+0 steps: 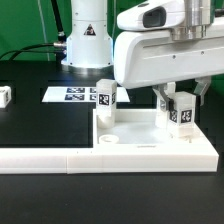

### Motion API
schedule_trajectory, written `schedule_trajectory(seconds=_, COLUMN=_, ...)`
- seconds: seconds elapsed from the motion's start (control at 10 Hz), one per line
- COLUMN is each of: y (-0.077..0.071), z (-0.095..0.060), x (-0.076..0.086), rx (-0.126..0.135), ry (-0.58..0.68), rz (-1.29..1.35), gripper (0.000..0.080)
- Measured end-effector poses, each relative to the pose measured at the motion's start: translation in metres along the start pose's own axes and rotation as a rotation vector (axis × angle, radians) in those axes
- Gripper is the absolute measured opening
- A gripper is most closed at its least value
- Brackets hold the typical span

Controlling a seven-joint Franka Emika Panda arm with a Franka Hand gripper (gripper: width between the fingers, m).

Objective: Assemble square table

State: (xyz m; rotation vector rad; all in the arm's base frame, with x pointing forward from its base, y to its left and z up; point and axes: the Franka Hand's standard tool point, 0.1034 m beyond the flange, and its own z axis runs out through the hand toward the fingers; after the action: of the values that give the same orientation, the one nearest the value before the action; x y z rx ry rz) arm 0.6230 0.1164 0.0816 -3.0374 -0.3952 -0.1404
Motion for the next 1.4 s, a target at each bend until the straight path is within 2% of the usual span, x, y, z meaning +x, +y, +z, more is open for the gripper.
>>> schedule_trajectory(seconds=0.1, y=0.0, z=0.0, x=0.0, rx=0.0, ry=0.0, rz=0.016, gripper=0.029)
schedule_trajectory(seconds=0.4, y=0.0004, z=0.0001, x=0.0, rx=0.003, ry=0.002, rz=0.064, gripper=0.029)
schedule_trajectory(seconds=0.5, y=0.0024, z=0.0003, x=0.0, rx=0.016, ry=0.012, rz=0.2, gripper=0.029)
schedule_trajectory(seconds=1.4, y=0.0076, z=0.0009, x=-0.0016, rx=0.039, ry=0.024, rz=1.046, gripper=0.0291)
